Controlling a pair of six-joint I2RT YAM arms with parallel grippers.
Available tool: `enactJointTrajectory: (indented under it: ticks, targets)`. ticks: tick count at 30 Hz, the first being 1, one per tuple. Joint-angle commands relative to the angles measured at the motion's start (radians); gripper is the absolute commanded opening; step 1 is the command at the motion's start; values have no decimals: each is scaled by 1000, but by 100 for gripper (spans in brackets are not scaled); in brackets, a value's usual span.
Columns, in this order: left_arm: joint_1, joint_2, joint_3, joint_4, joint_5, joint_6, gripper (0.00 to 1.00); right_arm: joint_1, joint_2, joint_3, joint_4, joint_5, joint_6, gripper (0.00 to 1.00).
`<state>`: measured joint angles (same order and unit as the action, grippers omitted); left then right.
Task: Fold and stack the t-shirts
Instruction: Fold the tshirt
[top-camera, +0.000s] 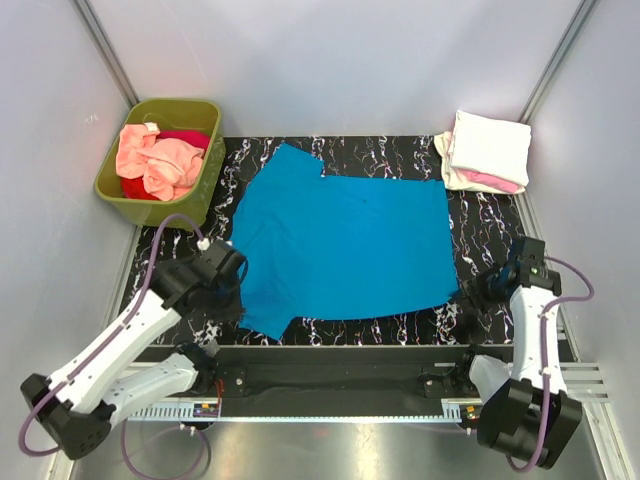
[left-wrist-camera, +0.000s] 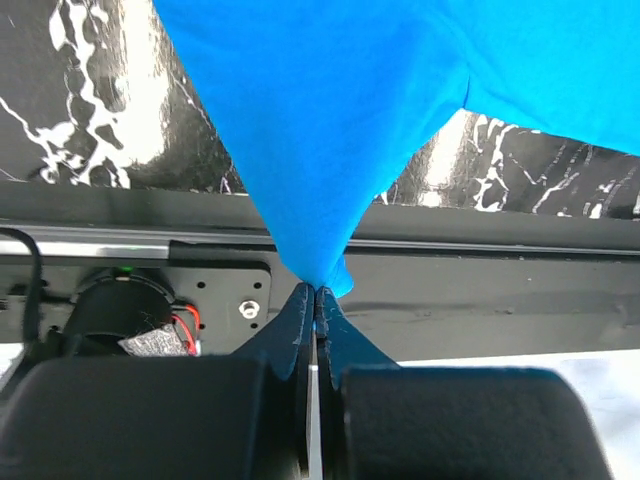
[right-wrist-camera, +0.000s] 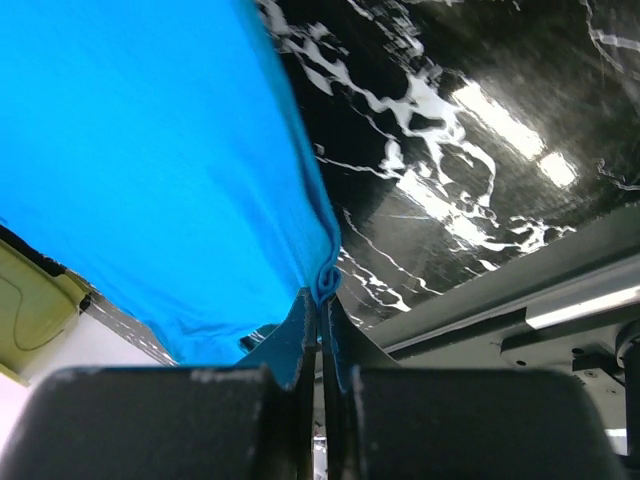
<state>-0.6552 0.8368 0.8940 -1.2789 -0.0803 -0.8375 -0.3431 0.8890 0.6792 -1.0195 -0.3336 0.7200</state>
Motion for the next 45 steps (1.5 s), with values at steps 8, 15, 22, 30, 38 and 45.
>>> enactJointTrajectory:
  ticks: [8, 15, 22, 30, 38, 45]
  targets:
    - [77, 327, 307, 85, -47, 245, 0, -4, 192, 172, 117, -33, -31, 0]
    - [218, 491, 483, 118, -22, 374, 0, -4, 332, 204, 222, -53, -27, 0]
    - [293, 637, 608, 133, -7, 458, 0, -4, 481, 287, 271, -53, -25, 0]
    - [353, 788, 770, 119, -13, 514, 0, 3, 600, 338, 318, -85, -5, 0]
    - [378, 935, 924, 76, -38, 558, 0, 24, 676, 373, 341, -91, 22, 0]
    - [394, 1007, 1016, 56, -91, 575, 0, 46, 754, 410, 366, -94, 29, 0]
